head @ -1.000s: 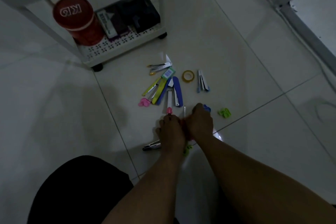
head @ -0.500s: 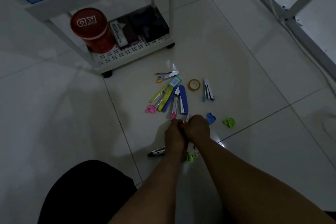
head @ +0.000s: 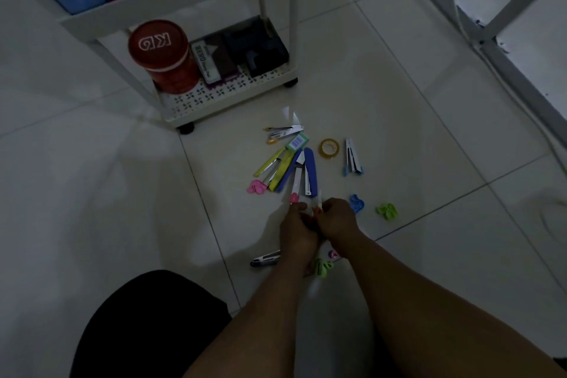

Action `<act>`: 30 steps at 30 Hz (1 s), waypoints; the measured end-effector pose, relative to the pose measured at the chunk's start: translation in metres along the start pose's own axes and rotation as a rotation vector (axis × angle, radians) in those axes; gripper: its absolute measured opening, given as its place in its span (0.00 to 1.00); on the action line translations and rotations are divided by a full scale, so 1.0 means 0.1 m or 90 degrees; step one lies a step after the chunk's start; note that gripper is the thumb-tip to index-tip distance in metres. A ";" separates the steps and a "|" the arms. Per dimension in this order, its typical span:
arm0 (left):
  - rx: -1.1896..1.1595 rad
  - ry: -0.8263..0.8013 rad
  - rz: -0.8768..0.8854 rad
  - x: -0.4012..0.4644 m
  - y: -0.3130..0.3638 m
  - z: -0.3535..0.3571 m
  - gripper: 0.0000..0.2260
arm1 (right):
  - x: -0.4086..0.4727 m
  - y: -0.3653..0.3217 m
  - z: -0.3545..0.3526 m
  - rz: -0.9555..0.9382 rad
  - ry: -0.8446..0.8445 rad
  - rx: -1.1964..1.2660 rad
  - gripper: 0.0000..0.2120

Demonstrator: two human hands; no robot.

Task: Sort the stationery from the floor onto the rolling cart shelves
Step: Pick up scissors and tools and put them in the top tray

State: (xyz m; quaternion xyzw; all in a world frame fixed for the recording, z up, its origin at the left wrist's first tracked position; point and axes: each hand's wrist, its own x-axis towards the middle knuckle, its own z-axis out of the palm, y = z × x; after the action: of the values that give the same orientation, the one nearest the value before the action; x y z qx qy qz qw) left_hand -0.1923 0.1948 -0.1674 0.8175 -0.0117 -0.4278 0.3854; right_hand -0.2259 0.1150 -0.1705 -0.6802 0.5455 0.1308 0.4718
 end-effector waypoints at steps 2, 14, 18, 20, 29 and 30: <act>-0.008 0.002 -0.020 -0.03 0.04 -0.03 0.22 | -0.03 0.02 -0.03 0.008 0.001 0.052 0.06; -0.076 -0.133 -0.027 -0.25 0.60 -0.54 0.12 | -0.47 -0.55 -0.61 -0.011 -0.101 0.286 0.05; -0.196 -0.145 0.015 -0.45 1.09 -0.98 0.10 | -0.69 -1.18 -0.93 -0.060 -0.129 0.375 0.07; -0.261 -0.172 0.032 -0.57 1.37 -1.21 0.09 | -0.81 -1.53 -1.09 -0.092 -0.149 0.400 0.06; -0.486 -0.100 0.239 -1.26 2.90 -2.25 0.08 | -1.70 -3.09 -1.77 -0.246 -0.158 0.543 0.08; -0.480 -0.082 0.270 -1.36 3.05 -2.35 0.09 | -1.83 -3.23 -1.85 -0.269 -0.159 0.548 0.08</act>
State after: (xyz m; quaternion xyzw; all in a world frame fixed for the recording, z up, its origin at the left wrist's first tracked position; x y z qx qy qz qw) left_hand -0.0175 0.1740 0.2010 0.5707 -0.0464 -0.3635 0.7349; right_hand -0.0759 0.0705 0.2140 -0.4986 0.3398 -0.1243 0.7877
